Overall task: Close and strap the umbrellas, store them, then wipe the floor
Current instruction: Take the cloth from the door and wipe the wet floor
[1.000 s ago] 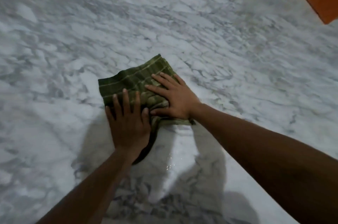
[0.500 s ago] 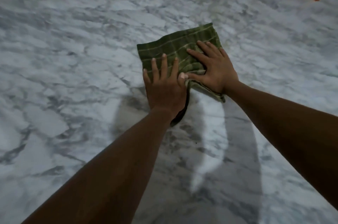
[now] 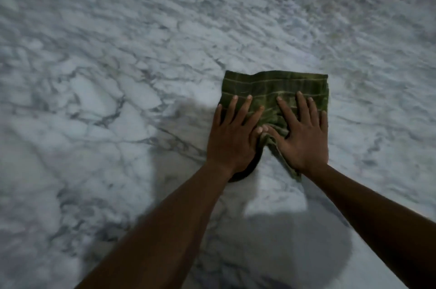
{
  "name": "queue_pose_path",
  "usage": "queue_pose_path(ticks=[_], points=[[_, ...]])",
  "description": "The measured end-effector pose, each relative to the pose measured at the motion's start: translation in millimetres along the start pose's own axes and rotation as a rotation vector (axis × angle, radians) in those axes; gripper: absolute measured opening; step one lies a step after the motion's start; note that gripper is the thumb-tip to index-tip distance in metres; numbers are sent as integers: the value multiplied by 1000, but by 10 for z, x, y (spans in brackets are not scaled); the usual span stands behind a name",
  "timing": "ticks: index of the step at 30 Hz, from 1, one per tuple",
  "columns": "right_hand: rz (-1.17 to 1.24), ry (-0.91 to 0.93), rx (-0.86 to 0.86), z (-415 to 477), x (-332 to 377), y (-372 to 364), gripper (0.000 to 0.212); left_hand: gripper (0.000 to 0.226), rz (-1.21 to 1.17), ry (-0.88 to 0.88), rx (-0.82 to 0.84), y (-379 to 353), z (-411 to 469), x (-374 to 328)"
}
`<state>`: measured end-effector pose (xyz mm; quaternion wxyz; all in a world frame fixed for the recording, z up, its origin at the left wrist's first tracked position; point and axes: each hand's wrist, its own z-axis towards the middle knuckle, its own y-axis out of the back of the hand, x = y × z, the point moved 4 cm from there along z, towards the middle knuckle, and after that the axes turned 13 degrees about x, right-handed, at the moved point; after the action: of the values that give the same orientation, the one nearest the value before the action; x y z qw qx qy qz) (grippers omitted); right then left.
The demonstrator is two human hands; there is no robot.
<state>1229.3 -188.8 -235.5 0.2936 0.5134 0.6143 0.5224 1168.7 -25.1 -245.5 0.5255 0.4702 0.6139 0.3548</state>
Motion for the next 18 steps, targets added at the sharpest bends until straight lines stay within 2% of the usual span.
queue_pose_path(ticks=[3,6,14,18], points=[[-10,18,24,-372,473,-196,80,51,15,9,14,23,-570,326],[-52,132,71,-650,1024,-371,80,51,53,73,37,38,-1170,792],[-172,623,196,-995,2922,-819,80,54,44,400,10,161,-2845,2160],[-240,859,192,-1101,4004,-1070,79,55,10,610,-24,239,-3656,2828]])
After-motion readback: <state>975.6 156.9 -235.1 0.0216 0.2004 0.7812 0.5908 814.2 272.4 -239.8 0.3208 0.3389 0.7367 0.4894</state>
